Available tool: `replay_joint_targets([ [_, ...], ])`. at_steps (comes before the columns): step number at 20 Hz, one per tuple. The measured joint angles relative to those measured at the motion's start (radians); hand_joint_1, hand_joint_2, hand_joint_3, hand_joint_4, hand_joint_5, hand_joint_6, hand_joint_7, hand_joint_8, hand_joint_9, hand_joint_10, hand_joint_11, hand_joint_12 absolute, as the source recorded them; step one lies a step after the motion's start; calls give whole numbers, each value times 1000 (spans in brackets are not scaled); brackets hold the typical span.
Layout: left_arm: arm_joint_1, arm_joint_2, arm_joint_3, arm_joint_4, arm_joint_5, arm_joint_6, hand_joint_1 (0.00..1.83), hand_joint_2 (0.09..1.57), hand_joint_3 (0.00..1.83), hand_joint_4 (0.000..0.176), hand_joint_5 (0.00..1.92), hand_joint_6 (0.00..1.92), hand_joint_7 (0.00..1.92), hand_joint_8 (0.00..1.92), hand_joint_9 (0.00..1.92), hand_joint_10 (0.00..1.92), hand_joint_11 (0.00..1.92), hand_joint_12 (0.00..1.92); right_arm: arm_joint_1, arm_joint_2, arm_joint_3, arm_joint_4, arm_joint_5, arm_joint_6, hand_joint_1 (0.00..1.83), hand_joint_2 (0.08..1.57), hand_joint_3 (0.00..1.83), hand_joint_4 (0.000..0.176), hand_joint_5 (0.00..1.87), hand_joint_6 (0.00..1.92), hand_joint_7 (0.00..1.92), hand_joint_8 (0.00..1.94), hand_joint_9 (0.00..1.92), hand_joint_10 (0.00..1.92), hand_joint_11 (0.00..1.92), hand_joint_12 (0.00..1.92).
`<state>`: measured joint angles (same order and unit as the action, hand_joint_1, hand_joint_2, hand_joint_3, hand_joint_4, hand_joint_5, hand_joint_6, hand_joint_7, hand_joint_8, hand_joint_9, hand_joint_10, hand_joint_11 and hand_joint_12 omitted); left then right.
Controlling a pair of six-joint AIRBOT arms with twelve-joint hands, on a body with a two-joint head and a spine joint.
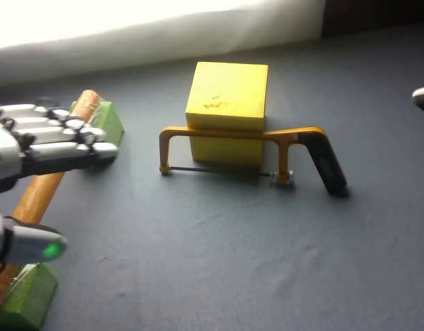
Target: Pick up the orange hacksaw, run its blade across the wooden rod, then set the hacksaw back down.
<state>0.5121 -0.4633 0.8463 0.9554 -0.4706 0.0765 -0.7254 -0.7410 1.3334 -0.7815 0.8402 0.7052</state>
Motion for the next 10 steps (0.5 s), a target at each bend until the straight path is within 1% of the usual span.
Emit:
replay_joint_targets([
  [1,0,31,-18,-4,9,0,57,1290,5,0,71,5,51,1,38,2,0,90,-40,-19,9,88,8,-27,1166,1158,1,0,290,11,284,10,260,7,0,691],
  [2,0,50,-30,-7,9,0,68,1292,2,0,81,4,60,2,40,1,0,118,-56,-33,19,117,24,-27,1173,1145,0,0,293,7,286,6,267,6,0,735],
  [3,0,71,-47,-7,10,0,88,1288,0,0,100,5,72,3,50,3,0,150,-60,-49,37,119,42,-26,1147,1169,6,0,288,3,278,1,258,1,0,733],
  [4,8,92,-64,-7,8,0,64,1301,3,0,80,2,57,1,32,1,0,108,-60,-70,63,118,53,-24,1142,1178,6,0,292,3,288,3,270,4,0,750],
  [5,19,105,-74,-8,0,-1,96,1299,0,0,73,0,46,1,33,3,0,92,-60,-84,82,119,54,-24,1159,1171,1,0,320,8,318,8,302,10,0,792],
  [6,40,116,-82,-10,-18,0,117,1299,0,0,64,1,30,2,20,2,0,51,-68,-95,99,136,60,-24,1171,1178,1,0,333,4,346,6,320,7,0,806],
  [7,64,127,-87,-19,-35,16,135,1293,0,0,73,3,41,6,32,6,23,60,-72,-106,111,157,58,-26,1143,1197,6,0,328,1,349,3,313,2,0,784],
  [8,82,134,-89,-21,-46,25,113,1298,0,0,62,1,40,3,26,2,11,61,-79,-114,120,182,62,-27,1142,1174,0,0,338,4,359,5,316,2,0,785],
  [9,111,142,-89,-27,-77,33,92,1298,0,0,67,0,45,0,31,0,1,108,-82,-131,135,214,63,-51,1093,1189,3,0,320,2,330,3,298,1,0,776],
  [10,141,142,-88,-30,-113,60,110,1296,0,0,89,3,59,2,41,2,0,146,-82,-152,156,220,68,-57,1109,1174,0,0,344,8,338,5,310,5,0,801],
])
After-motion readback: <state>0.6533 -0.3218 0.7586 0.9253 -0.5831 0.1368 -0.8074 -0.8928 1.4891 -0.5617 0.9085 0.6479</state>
